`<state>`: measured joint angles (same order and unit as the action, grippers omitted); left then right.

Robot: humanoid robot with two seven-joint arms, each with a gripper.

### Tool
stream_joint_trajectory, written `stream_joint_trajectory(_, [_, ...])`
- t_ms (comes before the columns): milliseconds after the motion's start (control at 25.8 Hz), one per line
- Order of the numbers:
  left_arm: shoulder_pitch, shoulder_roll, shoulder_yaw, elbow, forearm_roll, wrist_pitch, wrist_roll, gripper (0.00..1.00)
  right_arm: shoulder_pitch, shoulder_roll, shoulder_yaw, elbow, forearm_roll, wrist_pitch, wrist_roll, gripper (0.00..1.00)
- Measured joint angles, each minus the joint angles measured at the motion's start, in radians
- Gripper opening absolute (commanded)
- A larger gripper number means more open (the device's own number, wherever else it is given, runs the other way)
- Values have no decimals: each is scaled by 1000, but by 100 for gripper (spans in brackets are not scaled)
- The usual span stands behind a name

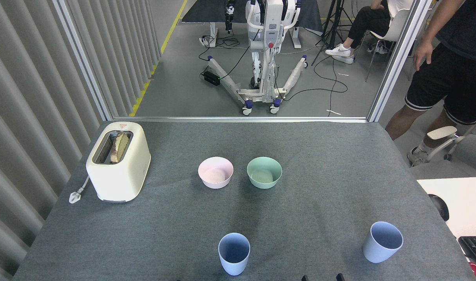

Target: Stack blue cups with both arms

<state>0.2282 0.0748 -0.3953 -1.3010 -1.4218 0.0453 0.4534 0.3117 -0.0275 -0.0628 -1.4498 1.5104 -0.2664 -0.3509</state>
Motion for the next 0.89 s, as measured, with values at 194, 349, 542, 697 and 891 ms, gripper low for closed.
stream_joint_trajectory(194, [60,1,145,-75,2,-8,0,100,14,-10,-15,-1,-1,55,2,100])
stream_joint_trajectory(349, [67,-1,218,-89,4,0,-4,100,52,-26,-81,-9,-6,71,4,100])
stream_joint_trajectory(542, [69,-1,278,-97,8,3,-5,100,78,-41,-232,-8,-11,19,3,100])
stream_joint_trajectory(697, [68,-1,300,-100,16,3,-6,100,42,-61,-308,27,-5,-13,-4,100])
stream_joint_trajectory(891, [63,-2,306,-101,18,0,-6,100,-69,-112,-324,125,20,18,54,100])
